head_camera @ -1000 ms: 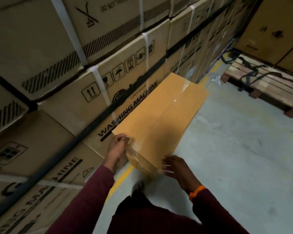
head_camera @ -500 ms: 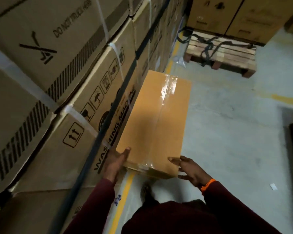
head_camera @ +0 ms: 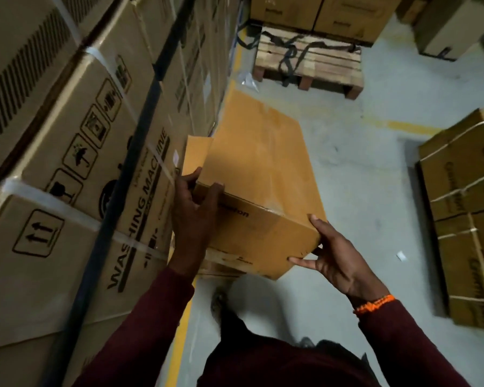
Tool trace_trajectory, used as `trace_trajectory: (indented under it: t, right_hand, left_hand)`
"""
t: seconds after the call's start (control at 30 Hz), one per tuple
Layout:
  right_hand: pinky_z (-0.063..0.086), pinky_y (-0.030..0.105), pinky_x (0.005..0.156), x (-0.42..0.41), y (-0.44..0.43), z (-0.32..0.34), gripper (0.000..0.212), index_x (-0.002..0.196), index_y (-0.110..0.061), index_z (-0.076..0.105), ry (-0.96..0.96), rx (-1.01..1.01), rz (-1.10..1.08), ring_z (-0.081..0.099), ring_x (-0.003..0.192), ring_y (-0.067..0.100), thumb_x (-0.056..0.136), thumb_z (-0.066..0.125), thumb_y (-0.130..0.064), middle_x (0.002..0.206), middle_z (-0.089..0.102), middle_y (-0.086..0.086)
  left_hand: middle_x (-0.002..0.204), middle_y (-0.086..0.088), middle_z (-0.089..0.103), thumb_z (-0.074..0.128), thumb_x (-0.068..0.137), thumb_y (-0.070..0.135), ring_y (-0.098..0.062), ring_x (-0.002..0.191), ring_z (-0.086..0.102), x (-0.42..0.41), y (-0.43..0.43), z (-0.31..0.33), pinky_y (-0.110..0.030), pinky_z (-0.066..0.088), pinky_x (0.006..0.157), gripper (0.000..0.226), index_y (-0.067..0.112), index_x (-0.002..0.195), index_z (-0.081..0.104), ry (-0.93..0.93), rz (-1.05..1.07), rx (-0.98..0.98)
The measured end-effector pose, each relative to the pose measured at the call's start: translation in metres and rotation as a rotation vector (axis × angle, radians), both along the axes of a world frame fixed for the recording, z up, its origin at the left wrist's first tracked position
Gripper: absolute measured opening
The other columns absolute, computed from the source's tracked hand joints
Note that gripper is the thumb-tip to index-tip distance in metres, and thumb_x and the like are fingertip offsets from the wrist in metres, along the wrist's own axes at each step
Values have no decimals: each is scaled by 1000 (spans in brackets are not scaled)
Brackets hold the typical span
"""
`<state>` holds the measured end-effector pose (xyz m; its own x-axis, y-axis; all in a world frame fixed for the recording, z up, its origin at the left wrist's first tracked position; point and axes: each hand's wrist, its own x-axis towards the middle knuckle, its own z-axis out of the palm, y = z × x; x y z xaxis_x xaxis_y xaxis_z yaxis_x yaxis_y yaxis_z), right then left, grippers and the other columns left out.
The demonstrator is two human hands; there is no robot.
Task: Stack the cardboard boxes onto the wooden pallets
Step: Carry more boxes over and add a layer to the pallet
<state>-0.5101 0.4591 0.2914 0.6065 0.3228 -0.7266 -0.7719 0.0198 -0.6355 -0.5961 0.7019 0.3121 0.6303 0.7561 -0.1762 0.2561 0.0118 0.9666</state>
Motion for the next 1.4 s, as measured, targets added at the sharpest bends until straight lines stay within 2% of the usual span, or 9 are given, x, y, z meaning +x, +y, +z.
trace_trajectory:
  t: [0.07, 0.13, 0.27, 0.4, 0.53, 0.7, 1.03, 1.23, 1.4]
  right_hand:
    - [54, 66, 93, -4, -25, 6, 42, 132, -20, 66, 3, 44, -46, 64, 120, 30, 93, 71, -35, 133, 64, 6]
    - [53, 66, 94, -4, -54, 13, 38, 127, -20, 68, -12, 84, -97, 64, 119, 31, 93, 70, -35, 131, 64, 7]
    - [55, 60, 94, -4, -134, 24, 27, 114, -25, 71, -74, 89, -196, 65, 113, 26, 93, 68, -40, 121, 66, 4]
    - [51, 50, 94, -18, -233, 26, 27, 110, -33, 72, -153, 34, -261, 62, 116, 18, 92, 65, -52, 124, 68, -3]
    - [44, 54, 106, -41, -347, 24, 28, 117, -33, 67, -184, 32, -429, 58, 125, 18, 95, 61, -50, 129, 64, -6]
    - [40, 55, 112, -72, -484, 24, 24, 116, -36, 67, -237, -11, -631, 53, 129, 16, 96, 61, -48, 135, 58, -8]
    - [46, 53, 108, -91, -675, 22, 21, 115, -33, 70, -237, -73, -934, 56, 124, 12, 97, 61, -41, 124, 65, -14]
    - [48, 53, 107, -14, -785, 35, 23, 115, -33, 68, -310, -47, -929, 57, 125, 17, 96, 62, -45, 128, 65, -5]
    - [48, 53, 107, 56, -903, 69, 17, 102, -27, 68, -372, -5, -900, 60, 110, 17, 96, 62, -41, 111, 64, -2]
  left_hand:
    - [118, 21, 61, 70, 93, 35, 15, 101, 57, 7, -24, 18, -30, 50, 92, 41, 37, 129, 51, -15, -43, 46]
    - [119, 27, 60, 67, 94, 37, 21, 98, 55, 18, -52, 34, -27, 49, 89, 47, 37, 138, 51, -27, -117, 114]
    - [146, 10, 57, 59, 91, 63, -5, 130, 54, 42, -131, 62, -39, 48, 107, 67, 36, 150, 45, -39, -250, 316]
    - [153, 6, 50, 59, 95, 58, -7, 138, 45, 55, -235, 83, -40, 41, 114, 64, 34, 152, 43, -54, -368, 419]
    - [149, 9, 53, 60, 95, 56, -4, 132, 51, 60, -351, 83, -39, 46, 111, 63, 36, 153, 42, -83, -515, 376]
    - [135, 9, 62, 57, 91, 62, -13, 120, 61, 70, -496, 71, -45, 52, 104, 66, 37, 151, 43, -83, -654, 323]
    - [127, 6, 68, 57, 92, 62, -16, 113, 65, 114, -713, 63, -50, 53, 102, 65, 38, 151, 44, -69, -880, 268]
    - [109, 15, 74, 62, 94, 50, 10, 94, 65, 195, -828, 85, -22, 53, 91, 54, 35, 145, 54, -207, -817, 327]
    - [74, 49, 60, 63, 94, 49, 26, 82, 57, 255, -931, 127, -6, 46, 84, 53, 33, 144, 56, -350, -784, 410]
